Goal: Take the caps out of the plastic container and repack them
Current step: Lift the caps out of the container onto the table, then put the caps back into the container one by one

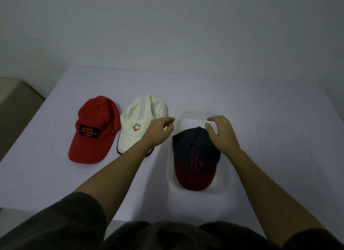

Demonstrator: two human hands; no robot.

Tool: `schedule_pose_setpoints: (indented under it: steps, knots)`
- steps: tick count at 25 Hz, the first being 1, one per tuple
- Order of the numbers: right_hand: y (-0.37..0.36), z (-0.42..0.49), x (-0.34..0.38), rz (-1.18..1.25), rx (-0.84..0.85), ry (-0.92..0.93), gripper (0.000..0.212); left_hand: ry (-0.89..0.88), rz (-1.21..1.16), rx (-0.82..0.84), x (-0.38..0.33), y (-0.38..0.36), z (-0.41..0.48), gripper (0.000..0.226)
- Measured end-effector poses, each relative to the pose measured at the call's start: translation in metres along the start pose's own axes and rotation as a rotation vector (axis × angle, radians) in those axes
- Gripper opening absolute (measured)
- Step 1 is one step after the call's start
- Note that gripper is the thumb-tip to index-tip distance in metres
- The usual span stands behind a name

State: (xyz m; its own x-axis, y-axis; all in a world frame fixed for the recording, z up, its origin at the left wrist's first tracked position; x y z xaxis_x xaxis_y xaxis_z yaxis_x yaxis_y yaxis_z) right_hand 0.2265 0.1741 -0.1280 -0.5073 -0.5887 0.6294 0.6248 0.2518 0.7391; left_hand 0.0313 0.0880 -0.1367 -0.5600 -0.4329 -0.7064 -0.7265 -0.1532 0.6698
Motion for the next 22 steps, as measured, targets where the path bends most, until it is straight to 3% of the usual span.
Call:
schedule_pose_setpoints:
  steps: [3, 8, 15, 19, 22]
  knots:
    - [-0.023, 0.022, 0.048, 0.004, -0.038, 0.1, 0.028, 0.087, -0.038, -0.103, 0.03, 0.038, -0.003, 0.036]
    - [-0.105, 0.047, 0.118, 0.106, 0.078, 0.175, 0.033, 0.222, -0.018, -0.215, 0.1, 0.081, -0.016, 0.039]
    - [-0.212, 0.056, 0.102, 0.168, 0.33, -0.243, 0.064, 0.443, 0.018, -0.16, 0.173, 0.079, -0.005, 0.032]
    - [-0.235, 0.058, 0.088, 0.243, 0.331, -0.367, 0.062, 0.536, -0.072, -0.061, 0.186, 0.067, 0.007, 0.055]
    - [-0.236, 0.059, 0.078, 0.319, 0.257, -0.428, 0.058, 0.625, -0.253, -0.008, 0.194, 0.063, 0.01, 0.045]
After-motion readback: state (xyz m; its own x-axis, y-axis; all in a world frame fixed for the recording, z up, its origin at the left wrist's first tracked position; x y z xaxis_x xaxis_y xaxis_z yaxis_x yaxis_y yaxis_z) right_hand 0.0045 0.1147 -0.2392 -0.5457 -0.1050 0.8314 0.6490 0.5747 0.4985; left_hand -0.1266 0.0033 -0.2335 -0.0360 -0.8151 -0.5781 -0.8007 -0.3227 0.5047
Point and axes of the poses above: each hand's wrist, its own z-axis towards the middle knuckle, its own y-axis out of the back of the hand, x = y × z, the point moved 10 cm from there along z, towards the middle knuckle, and after that the axes turned 11 degrees about y, right-handed, at the moved point
